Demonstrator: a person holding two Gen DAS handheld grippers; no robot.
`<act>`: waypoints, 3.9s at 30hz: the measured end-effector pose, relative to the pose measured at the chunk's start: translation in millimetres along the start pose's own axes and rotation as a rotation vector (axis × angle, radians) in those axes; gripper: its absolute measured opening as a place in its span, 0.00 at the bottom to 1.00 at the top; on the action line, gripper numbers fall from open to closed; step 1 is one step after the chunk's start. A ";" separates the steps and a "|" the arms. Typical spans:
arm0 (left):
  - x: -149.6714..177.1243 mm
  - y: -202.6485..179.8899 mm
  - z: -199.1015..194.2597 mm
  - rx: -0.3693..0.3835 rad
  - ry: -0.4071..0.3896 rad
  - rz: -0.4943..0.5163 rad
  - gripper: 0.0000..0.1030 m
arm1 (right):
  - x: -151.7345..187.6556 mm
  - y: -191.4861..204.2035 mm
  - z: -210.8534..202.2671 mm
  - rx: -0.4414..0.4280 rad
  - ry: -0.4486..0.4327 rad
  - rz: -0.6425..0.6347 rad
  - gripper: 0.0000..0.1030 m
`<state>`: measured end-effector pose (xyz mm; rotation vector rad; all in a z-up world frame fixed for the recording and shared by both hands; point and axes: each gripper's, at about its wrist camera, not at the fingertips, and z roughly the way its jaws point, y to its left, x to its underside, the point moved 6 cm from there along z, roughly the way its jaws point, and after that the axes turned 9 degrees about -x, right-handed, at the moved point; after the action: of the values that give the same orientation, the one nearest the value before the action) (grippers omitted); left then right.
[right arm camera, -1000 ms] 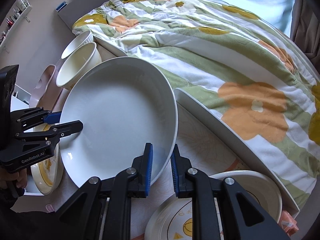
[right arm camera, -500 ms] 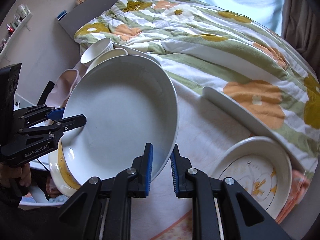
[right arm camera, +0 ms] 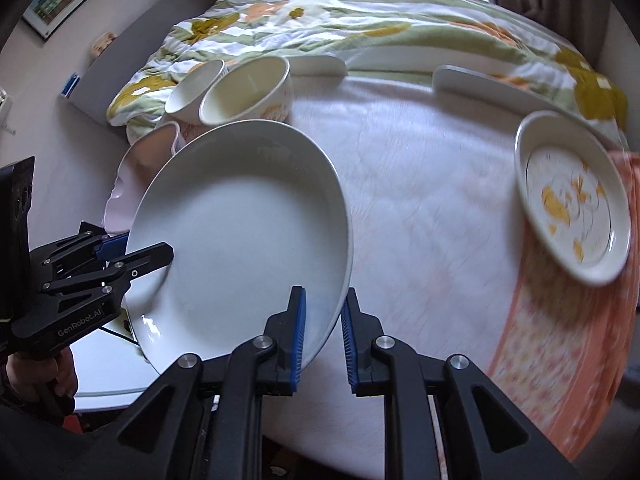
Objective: Organize plates and bowls
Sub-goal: 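Carry the white plate over the yellow duck plate and lower it on top, then open both grippers and pull back from the stacked plates, then reach to the small duck plate on the orange runner and grasp its rim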
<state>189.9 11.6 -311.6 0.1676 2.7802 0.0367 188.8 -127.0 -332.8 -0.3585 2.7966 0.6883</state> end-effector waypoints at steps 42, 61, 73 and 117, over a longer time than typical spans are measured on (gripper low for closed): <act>25.4 -12.2 30.7 -0.262 -0.066 0.337 0.28 | 42.4 26.8 29.8 0.209 0.012 0.035 0.16; 33.1 -10.8 22.9 -0.272 -0.093 0.352 0.28 | 40.6 30.6 33.3 0.291 0.010 0.027 0.16; 36.2 -5.4 15.7 -0.284 -0.104 0.348 0.28 | 40.8 38.3 37.0 0.371 0.021 -0.013 0.17; -221.4 -222.2 26.7 0.336 -0.161 0.348 0.74 | 27.5 -182.7 -126.1 0.252 -0.529 0.627 0.95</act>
<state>380.4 -235.6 -270.2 0.7036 2.5445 -0.3422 194.5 -349.4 -309.2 0.6753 2.4067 0.4381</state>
